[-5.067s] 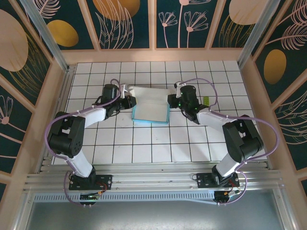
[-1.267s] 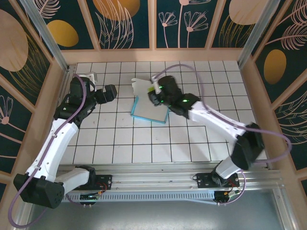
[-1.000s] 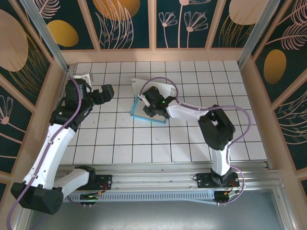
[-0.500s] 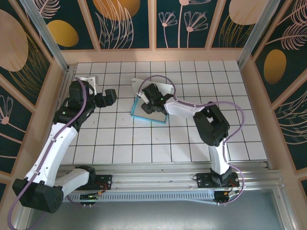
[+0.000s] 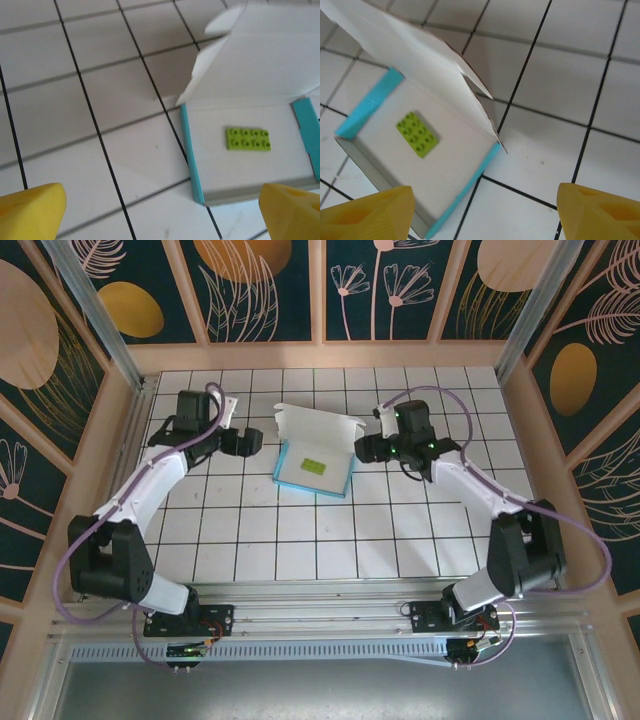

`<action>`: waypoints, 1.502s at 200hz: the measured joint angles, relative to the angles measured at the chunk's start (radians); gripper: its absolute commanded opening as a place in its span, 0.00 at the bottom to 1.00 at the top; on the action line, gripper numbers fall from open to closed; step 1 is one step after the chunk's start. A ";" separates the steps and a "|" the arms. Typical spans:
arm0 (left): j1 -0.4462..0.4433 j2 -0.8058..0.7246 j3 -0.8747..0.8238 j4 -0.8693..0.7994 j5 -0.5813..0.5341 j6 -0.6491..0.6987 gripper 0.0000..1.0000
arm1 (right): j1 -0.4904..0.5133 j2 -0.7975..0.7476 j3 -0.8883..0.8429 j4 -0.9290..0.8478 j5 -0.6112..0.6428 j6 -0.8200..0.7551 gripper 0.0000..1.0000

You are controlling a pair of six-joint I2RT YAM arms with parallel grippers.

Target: Fold the paper box

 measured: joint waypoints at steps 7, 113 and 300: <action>0.011 0.021 0.026 0.002 0.025 0.026 0.99 | -0.006 0.040 0.018 -0.010 -0.023 -0.013 0.71; 0.026 0.193 0.091 0.087 0.264 0.386 0.99 | -0.008 0.187 0.122 0.062 -0.023 -0.164 0.35; 0.026 0.436 0.226 0.192 0.420 0.576 0.76 | 0.003 0.186 0.135 0.090 -0.028 -0.500 0.01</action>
